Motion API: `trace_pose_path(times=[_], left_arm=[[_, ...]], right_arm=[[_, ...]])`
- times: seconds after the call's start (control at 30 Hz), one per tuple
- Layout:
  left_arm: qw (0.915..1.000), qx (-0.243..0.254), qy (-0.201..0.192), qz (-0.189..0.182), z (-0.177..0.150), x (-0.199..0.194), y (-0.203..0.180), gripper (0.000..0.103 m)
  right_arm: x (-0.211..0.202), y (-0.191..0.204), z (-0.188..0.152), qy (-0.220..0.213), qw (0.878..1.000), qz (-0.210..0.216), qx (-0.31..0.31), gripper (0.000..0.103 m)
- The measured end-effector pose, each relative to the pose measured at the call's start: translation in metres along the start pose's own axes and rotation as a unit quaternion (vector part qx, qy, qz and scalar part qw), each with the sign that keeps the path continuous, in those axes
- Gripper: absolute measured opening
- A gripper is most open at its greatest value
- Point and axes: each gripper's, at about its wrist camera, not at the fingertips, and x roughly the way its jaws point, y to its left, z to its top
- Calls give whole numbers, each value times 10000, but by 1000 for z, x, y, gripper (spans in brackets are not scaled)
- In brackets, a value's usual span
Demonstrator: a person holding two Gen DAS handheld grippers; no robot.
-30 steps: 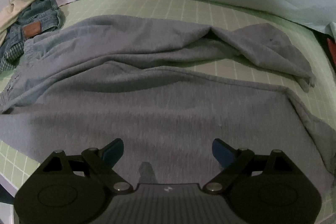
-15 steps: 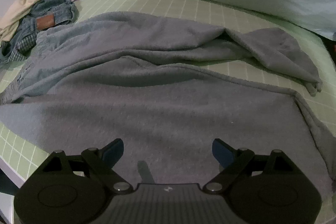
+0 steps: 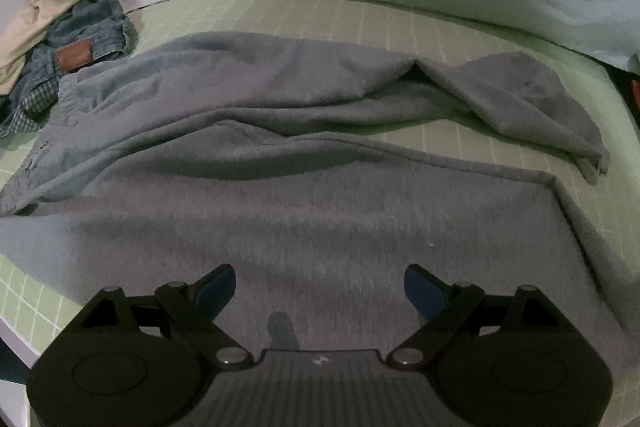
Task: Fold clothes
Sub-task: 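Smooth the sweatpants leg with the right gripper and release it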
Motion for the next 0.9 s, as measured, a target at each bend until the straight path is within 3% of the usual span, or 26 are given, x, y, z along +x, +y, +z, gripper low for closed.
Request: trace_pose_path(times=[0.07, 0.1, 0.13, 0.17, 0.2, 0.5, 0.77, 0.9], left_arm=[[10000, -13, 16, 2, 0, 0, -1, 91], [10000, -8, 27, -5, -1, 0, -2, 91], [10000, 2, 34, -18, -2, 0, -2, 91], [10000, 14, 38, -29, -3, -1, -2, 91], [10000, 25, 31, -29, -3, -1, -3, 91], [9997, -170, 63, 138, -1, 0, 2, 91], [9995, 298, 91, -6, -1, 1, -21, 91], [9994, 333, 67, 3, 1, 2, -24, 91]], right_arm=[[8, -31, 22, -436, 9965, -419, 571, 4], [11, -47, 32, -652, 9920, -625, 878, 15], [15, -63, 43, -867, 9857, -830, 1184, 42], [18, -76, 46, -921, 9803, -958, 1459, 53], [20, -85, 45, -880, 9759, -1085, 1678, 55], [17, -101, -21, -11, 9591, -1288, 2520, 60], [14, -102, -64, 570, 9404, -1414, 3039, 60], [17, -99, -65, 603, 9475, -1522, 2747, 53]])
